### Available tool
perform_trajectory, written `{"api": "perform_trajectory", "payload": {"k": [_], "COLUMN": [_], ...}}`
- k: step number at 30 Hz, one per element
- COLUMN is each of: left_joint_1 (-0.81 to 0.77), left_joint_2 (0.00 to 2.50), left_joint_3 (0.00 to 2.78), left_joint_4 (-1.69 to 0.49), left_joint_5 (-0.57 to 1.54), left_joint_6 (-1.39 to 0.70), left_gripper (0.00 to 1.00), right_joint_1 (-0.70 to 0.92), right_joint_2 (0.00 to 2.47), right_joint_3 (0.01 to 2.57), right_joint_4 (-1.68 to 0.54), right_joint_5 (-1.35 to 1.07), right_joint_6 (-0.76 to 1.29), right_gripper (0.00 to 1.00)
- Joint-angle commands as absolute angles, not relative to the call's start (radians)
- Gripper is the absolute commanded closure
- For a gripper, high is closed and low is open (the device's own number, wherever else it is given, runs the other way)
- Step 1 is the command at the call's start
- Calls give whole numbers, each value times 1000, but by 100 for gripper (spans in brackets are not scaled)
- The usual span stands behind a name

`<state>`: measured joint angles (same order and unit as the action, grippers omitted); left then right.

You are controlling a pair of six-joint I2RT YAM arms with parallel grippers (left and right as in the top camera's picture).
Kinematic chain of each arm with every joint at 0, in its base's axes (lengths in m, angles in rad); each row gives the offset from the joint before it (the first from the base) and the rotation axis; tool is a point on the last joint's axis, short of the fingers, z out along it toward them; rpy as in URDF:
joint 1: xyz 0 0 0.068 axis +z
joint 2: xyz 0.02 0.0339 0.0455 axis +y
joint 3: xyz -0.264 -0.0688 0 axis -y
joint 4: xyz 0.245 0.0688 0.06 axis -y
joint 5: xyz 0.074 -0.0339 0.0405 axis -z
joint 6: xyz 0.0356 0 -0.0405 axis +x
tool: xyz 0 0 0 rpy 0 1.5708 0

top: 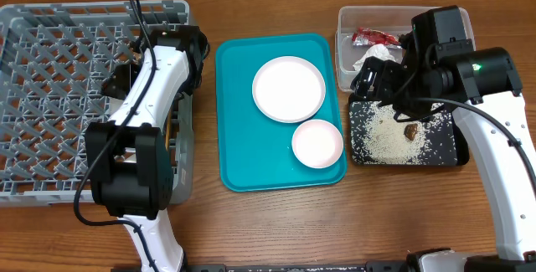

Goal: Sort waste into correct bins and load items into the dishwasher
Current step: 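Carry the green bowl to the rack and set it upside down, then reach the left gripper to the pink bowl and grasp its rim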

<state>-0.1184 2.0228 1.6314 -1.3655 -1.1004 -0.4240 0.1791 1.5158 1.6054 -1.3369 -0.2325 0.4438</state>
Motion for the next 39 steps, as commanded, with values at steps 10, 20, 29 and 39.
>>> {"api": "perform_trajectory", "payload": {"k": [10,20,29,39], "left_joint_1": [-127,-125,-132,-148], "left_joint_2": [1850,1729,1714,1542], "left_joint_3": [1639,1639,1671,1874], "left_joint_4": [-1356,-1354,-1381,-1364], "left_joint_5": [-1076,-988,-896,-447], "left_joint_6": [-453,-449,-449,-218], "left_gripper": [0,0,0,0], "right_joint_1": [179,179,179,179], "right_joint_2": [1515,1515,1515,1515], "right_joint_3": [1621,1621,1621,1621], "right_joint_4": [-1338,-1338,-1343,-1342], "right_joint_5": [-238,-238,-238,-238], "right_joint_6": [439,439,439,439], "right_gripper": [0,0,0,0]}}
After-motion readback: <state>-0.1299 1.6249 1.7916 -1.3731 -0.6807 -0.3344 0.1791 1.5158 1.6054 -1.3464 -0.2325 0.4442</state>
